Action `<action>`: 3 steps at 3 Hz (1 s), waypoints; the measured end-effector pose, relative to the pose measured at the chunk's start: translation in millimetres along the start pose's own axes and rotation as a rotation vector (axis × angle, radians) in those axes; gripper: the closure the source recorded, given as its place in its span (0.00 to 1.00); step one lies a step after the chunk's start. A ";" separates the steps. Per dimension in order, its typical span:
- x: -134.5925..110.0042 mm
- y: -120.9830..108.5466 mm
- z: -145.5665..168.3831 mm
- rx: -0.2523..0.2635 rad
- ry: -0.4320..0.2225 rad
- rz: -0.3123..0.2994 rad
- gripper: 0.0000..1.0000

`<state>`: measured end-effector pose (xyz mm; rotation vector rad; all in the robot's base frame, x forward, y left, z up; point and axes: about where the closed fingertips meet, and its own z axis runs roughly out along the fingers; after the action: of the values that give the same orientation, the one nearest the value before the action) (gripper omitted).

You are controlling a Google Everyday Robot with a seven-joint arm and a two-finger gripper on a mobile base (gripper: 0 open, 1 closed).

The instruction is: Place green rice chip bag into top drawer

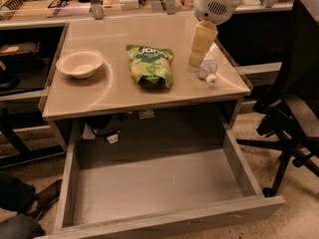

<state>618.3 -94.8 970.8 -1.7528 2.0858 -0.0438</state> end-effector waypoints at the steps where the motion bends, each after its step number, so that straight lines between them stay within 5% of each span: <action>1: -32.4 1.5 25.1 -0.037 -0.061 -0.045 0.00; 3: -105.3 -17.2 90.9 -0.148 -0.127 -0.128 0.00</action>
Offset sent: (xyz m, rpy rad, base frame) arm 0.0594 0.1346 -0.0450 0.1089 0.1058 0.2428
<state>677.3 23.1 923.2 -1.9210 1.9281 0.1844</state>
